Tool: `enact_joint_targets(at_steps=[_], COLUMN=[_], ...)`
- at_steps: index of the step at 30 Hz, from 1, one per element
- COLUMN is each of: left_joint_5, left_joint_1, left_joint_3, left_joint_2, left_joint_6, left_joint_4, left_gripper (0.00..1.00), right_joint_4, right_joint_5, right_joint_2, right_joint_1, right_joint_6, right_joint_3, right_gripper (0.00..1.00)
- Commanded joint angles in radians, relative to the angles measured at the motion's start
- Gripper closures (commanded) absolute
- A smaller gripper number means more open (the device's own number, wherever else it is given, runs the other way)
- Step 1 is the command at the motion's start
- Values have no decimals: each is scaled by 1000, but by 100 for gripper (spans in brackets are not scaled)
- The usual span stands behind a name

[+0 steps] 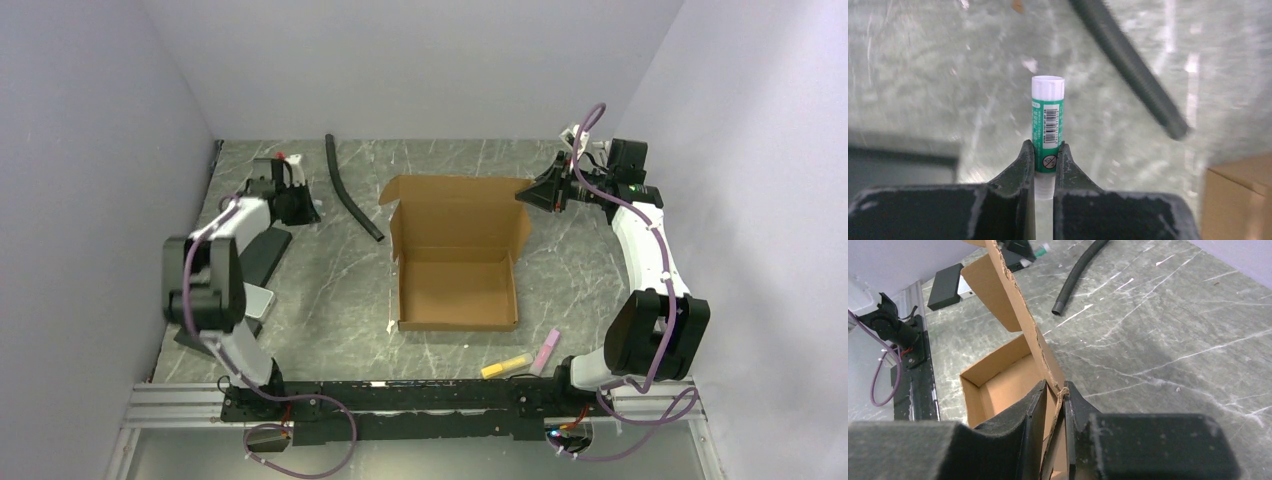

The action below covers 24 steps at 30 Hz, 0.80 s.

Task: Fold the paper box

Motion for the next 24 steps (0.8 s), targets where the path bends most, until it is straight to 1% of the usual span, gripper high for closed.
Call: enact_joint_targets(at_steps=[1,2,5,7,10,13,15,17,19,22,24], left_joint_5=[176,210,302,305,244,169,112,56,-21,-159,-244], left_joint_1=[-1,-8,-57,-131,-304,-483,-581,-670,-770,-918,-990], left_joint_3=[-254,-348,-550,-625,-686,-736,-746,-761,-758,-722,-688], left_joint_2=[-357,-433,-654,-786,-949,-1049,-1076,-1065,-1015,-909,-832], left_joint_6=[-346,-402,-502,-526,-508,-493,-479,-488,-493,-463,-466], left_joint_4=[291,344,516,552,528,532,506,538,558,571,568], left_gripper=[100,100,100,100,100,100,100,100,100,100,100], right_joint_4=[-49,-59,-82,-85,-84,-80,-80,-67,-65,-69,-59], right_joint_5=[-36,-37,-35,-31,-28,-24,-23,-23,-21,-19,-21], right_joint_2=[5,7,9,10,6,5,3,0,1,1,-2], right_joint_1=[-1,-1,-1,-1,-1,-3,-3,-3,-3,-3,-3], right_joint_6=[-82,-93,-118,-122,-120,-118,-116,-107,-103,-106,-99], right_joint_3=[13,15,21,21,21,19,17,11,11,10,4], right_gripper=[76,75,75,75,75,75,75,75,75,75,75])
